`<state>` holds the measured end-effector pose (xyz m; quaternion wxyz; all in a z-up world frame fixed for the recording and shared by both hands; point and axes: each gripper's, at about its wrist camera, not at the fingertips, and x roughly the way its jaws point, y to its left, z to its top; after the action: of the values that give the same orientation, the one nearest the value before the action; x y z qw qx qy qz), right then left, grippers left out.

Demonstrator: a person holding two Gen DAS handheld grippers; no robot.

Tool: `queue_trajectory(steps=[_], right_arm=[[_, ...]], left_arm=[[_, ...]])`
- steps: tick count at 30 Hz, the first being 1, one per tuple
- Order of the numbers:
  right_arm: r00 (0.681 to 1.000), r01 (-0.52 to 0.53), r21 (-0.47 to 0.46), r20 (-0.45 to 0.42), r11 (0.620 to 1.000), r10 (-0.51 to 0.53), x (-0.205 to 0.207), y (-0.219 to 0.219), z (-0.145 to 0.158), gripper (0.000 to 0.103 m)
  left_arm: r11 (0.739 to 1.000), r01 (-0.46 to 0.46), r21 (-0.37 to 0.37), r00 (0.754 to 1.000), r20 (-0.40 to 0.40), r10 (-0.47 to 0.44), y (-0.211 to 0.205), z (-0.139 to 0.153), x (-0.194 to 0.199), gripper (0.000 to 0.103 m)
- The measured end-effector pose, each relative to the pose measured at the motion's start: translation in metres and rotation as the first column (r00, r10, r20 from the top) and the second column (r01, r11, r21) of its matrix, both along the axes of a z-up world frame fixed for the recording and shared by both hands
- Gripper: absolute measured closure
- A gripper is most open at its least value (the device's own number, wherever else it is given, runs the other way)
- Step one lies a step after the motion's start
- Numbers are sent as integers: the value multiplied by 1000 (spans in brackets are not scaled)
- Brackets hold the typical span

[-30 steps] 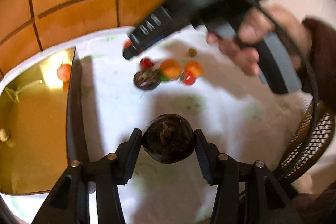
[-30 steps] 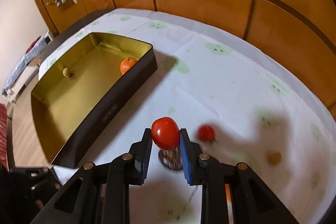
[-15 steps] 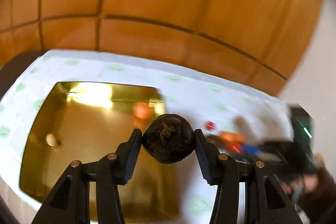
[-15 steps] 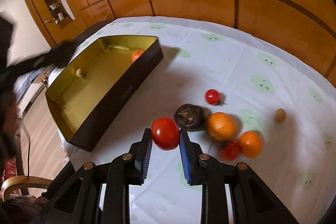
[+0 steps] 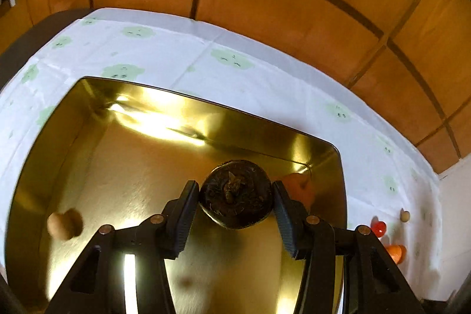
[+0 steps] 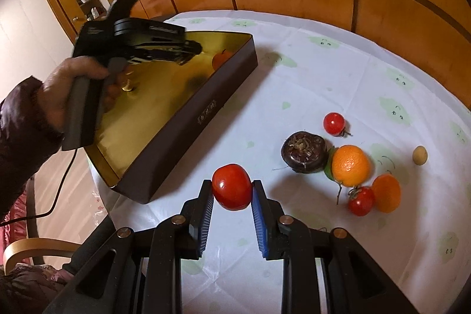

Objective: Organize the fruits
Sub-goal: 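Lower the mangosteen into the tray and open the left tool while the right tool holds the tomato, then lower the red tomato into the tray and open the right tool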

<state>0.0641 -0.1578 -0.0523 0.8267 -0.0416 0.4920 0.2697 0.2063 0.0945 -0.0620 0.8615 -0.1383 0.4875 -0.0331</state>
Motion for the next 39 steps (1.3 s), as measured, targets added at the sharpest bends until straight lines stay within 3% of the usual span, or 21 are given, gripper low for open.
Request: queue_trajectory(steps=[5, 9, 15, 18, 24, 33, 39], right_arm=[[1000, 6, 5, -5, 1000, -6, 1, 1, -2, 77], [1000, 10, 2, -5, 1000, -10, -1, 2, -2, 77], [1000, 15, 7, 11, 1000, -16, -2, 7, -1, 77], [999, 19, 18, 29, 1000, -20, -3, 10, 6, 77], [997, -1, 34, 83, 999, -2, 3, 30, 26, 77], [986, -74, 0, 150, 997, 73, 23, 83, 44, 77], [980, -117, -76, 153, 990, 128, 42, 118, 35, 77]], left_arm=[[1000, -2, 21, 1000, -25, 2, -9, -11, 12, 52], [1000, -12, 21, 1000, 0, 12, -8, -2, 5, 47], [995, -81, 62, 992, 101, 74, 2, 32, -47, 31], [986, -104, 128, 984, 156, 83, 1, 46, -85, 30], [974, -141, 176, 967, 234, 98, 7, 57, -143, 26], [955, -180, 234, 946, 307, 103, 12, 65, -192, 24], [947, -192, 259, 935, 340, 96, 14, 73, -205, 22]])
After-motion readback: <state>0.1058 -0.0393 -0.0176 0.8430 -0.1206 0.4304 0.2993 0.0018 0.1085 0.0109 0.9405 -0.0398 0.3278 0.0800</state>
